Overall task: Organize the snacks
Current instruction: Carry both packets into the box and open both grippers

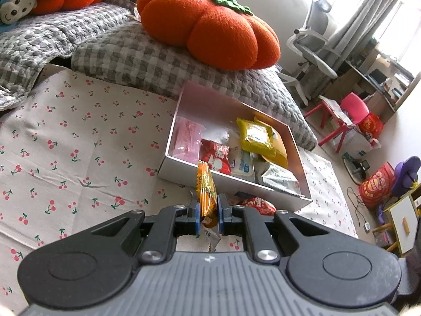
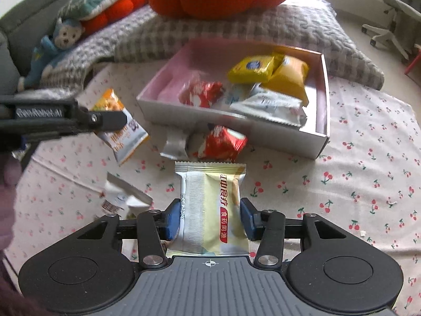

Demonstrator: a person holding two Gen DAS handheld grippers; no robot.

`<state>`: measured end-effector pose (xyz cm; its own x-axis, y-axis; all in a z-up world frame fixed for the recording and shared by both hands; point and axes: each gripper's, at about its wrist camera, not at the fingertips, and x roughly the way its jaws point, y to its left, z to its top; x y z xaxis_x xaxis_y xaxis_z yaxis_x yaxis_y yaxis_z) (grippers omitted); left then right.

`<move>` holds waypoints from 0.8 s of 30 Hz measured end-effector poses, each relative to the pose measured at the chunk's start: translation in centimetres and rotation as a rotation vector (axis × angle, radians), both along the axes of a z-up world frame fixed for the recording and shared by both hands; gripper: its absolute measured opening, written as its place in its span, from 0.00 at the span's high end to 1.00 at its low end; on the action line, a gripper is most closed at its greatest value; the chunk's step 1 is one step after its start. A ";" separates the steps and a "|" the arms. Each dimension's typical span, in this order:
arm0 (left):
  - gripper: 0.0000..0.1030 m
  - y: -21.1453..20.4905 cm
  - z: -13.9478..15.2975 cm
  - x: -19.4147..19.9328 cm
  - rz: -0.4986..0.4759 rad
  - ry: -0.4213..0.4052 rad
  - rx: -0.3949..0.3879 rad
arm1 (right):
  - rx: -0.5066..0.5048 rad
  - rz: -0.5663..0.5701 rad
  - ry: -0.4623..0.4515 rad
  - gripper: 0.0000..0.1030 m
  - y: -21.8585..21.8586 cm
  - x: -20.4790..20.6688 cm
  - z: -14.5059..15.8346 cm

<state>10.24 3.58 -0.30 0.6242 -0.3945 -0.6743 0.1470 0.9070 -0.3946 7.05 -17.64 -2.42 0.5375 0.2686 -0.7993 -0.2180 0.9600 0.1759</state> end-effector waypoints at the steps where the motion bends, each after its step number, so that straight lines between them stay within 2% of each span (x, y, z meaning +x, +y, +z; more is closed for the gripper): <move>1: 0.89 0.1 0.1 0.1 0.004 -0.003 -0.003 | 0.019 -0.012 -0.001 0.55 -0.3 0.0 0.4; 11: 0.89 -0.6 0.9 2.9 0.019 -0.044 -0.055 | 0.107 -0.127 -0.066 0.55 -3.1 3.2 3.1; 20: 0.89 -1.4 -1.6 7.0 0.035 -0.034 -0.078 | 0.154 -0.197 -0.107 0.55 -2.6 10.2 3.3; 24: 0.89 -1.1 -2.2 8.2 0.031 -0.042 -0.117 | 0.165 -0.196 -0.132 0.55 -1.8 12.8 3.0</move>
